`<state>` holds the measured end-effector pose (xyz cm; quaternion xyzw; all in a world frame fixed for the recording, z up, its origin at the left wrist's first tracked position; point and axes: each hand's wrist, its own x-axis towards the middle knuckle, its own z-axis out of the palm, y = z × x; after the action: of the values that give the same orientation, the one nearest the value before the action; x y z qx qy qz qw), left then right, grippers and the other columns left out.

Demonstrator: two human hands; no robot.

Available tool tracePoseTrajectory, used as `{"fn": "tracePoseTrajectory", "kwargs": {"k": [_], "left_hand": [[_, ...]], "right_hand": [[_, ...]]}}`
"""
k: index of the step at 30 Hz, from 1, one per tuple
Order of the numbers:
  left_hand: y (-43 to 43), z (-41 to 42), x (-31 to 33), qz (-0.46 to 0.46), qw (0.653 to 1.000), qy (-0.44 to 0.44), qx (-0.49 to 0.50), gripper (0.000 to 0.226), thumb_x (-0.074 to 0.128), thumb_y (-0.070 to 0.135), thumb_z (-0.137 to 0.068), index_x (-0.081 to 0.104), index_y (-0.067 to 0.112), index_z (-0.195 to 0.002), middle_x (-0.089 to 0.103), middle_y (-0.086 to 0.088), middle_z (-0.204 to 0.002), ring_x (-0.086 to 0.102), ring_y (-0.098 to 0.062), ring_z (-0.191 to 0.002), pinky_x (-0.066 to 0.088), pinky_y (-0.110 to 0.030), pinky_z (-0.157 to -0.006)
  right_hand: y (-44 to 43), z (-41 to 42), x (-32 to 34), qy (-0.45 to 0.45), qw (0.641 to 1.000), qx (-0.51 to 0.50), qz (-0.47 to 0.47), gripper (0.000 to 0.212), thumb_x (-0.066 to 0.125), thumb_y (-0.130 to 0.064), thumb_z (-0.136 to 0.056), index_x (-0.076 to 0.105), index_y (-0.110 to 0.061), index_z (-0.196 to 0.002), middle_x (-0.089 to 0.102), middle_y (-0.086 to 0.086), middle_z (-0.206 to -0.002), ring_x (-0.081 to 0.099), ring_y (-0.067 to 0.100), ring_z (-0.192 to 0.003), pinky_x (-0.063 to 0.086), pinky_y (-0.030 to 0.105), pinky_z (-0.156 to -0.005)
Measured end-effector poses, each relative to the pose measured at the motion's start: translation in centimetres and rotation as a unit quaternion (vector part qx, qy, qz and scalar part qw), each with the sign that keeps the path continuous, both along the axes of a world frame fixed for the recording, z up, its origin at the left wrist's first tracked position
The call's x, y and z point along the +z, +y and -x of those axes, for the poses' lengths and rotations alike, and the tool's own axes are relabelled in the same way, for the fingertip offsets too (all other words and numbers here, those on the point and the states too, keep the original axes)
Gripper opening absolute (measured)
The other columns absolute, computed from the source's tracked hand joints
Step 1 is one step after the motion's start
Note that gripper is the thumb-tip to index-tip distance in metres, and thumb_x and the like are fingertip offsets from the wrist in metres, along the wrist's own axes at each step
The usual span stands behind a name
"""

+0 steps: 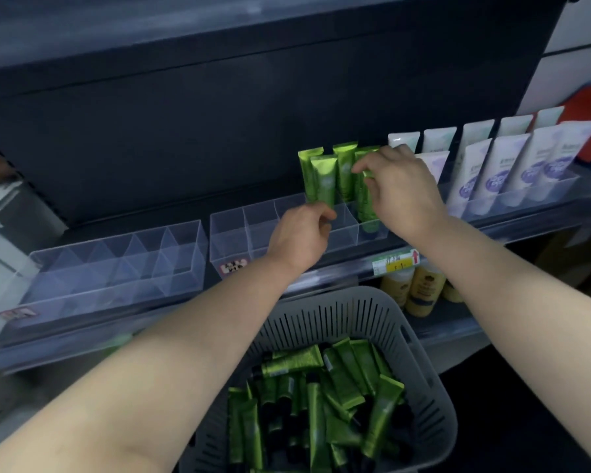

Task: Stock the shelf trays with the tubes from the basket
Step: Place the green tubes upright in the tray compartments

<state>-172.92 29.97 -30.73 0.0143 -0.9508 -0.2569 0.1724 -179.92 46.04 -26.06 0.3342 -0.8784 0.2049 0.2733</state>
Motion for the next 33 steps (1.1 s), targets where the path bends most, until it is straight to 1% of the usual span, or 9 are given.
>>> {"fn": "tracePoseTrajectory", "kwargs": {"k": [6,9,14,17,20,23,26,30,33], "left_hand": [[0.0,-3.4,-2.5,-0.006,1.000,-0.023,-0.003,0.025,0.054,0.009,-0.093,0.067,0.014,-0.113,0.070,-0.004,-0.113,0.064,-0.022,-0.105,0.052,-0.036,-0.090],[-0.1,-5.2,-4.4,-0.004,0.999,-0.048,-0.007,0.024,0.054,0.010,-0.093,0.066,0.014,-0.113,0.069,-0.003,-0.114,0.064,-0.020,-0.104,0.051,-0.035,-0.091],[-0.5,-7.9,-8.7,-0.007,0.995,-0.103,0.000,0.026,0.055,0.008,-0.089,0.067,0.014,-0.112,0.070,-0.003,-0.112,0.064,-0.020,-0.103,0.051,-0.034,-0.091],[-0.8,-9.0,-11.3,-0.023,0.987,-0.161,0.011,0.026,0.057,0.012,-0.090,0.066,0.017,-0.114,0.069,-0.002,-0.113,0.064,-0.019,-0.102,0.051,-0.031,-0.090],[-1.2,-10.1,-13.7,-0.038,0.978,-0.205,0.029,0.026,0.056,0.013,-0.090,0.065,0.019,-0.114,0.068,-0.002,-0.113,0.063,-0.019,-0.103,0.049,-0.026,-0.090],[-1.4,-10.9,-15.6,-0.048,0.971,-0.231,0.045,0.026,0.056,0.015,-0.091,0.065,0.018,-0.116,0.068,-0.002,-0.114,0.063,-0.018,-0.103,0.046,-0.022,-0.088],[-1.5,-11.7,-17.0,-0.065,0.965,-0.248,0.047,0.025,0.056,0.015,-0.093,0.064,0.015,-0.117,0.067,-0.004,-0.114,0.062,-0.018,-0.102,0.048,-0.022,-0.085],[-1.7,-12.6,-18.2,-0.080,0.959,-0.267,0.055,0.026,0.056,0.014,-0.093,0.063,0.015,-0.118,0.066,-0.003,-0.115,0.062,-0.019,-0.102,0.052,-0.028,-0.087],[-1.6,-13.0,-18.7,-0.079,0.956,-0.277,0.057,0.025,0.054,0.012,-0.094,0.063,0.013,-0.118,0.066,-0.004,-0.112,0.062,-0.018,-0.101,0.053,-0.029,-0.085]], "right_hand": [[0.5,-4.2,-5.0,-0.028,0.999,0.041,-0.023,0.025,0.060,0.001,-0.082,0.067,-0.013,-0.101,0.066,0.010,-0.096,0.055,0.034,-0.094,0.049,0.045,-0.073],[0.7,-5.9,-8.4,-0.072,0.995,0.050,-0.044,0.023,0.062,-0.001,-0.081,0.067,-0.014,-0.099,0.065,0.008,-0.094,0.055,0.033,-0.092,0.049,0.043,-0.071],[0.8,-8.3,-14.3,-0.157,0.978,0.053,-0.123,0.033,0.064,0.003,-0.073,0.067,-0.019,-0.098,0.065,0.004,-0.095,0.056,0.030,-0.093,0.048,0.038,-0.069],[0.9,-9.3,-17.1,-0.237,0.950,0.052,-0.194,0.032,0.058,-0.004,-0.082,0.064,-0.024,-0.107,0.062,0.001,-0.106,0.052,0.025,-0.105,0.045,0.036,-0.080],[1.0,-10.2,-19.6,-0.317,0.910,0.053,-0.261,0.037,0.054,-0.005,-0.084,0.061,-0.026,-0.114,0.057,0.001,-0.116,0.048,0.023,-0.113,0.042,0.035,-0.086],[0.6,-11.0,-21.5,-0.395,0.857,0.046,-0.328,0.037,0.052,-0.007,-0.088,0.058,-0.024,-0.120,0.057,0.004,-0.122,0.052,0.024,-0.112,0.047,0.033,-0.089],[-0.1,-12.0,-22.4,-0.460,0.802,0.043,-0.378,0.035,0.054,-0.017,-0.091,0.054,-0.016,-0.126,0.057,0.010,-0.123,0.057,0.026,-0.106,0.051,0.034,-0.084],[-1.2,-12.6,-23.3,-0.483,0.793,0.022,-0.370,0.070,0.065,-0.041,-0.084,0.032,-0.012,-0.139,0.043,0.013,-0.133,0.050,0.030,-0.114,0.051,0.038,-0.087],[-1.8,-12.8,-23.9,-0.499,0.780,-0.004,-0.377,0.083,0.078,-0.039,-0.072,0.030,-0.013,-0.135,0.043,0.012,-0.130,0.049,0.029,-0.115,0.050,0.038,-0.089]]}}
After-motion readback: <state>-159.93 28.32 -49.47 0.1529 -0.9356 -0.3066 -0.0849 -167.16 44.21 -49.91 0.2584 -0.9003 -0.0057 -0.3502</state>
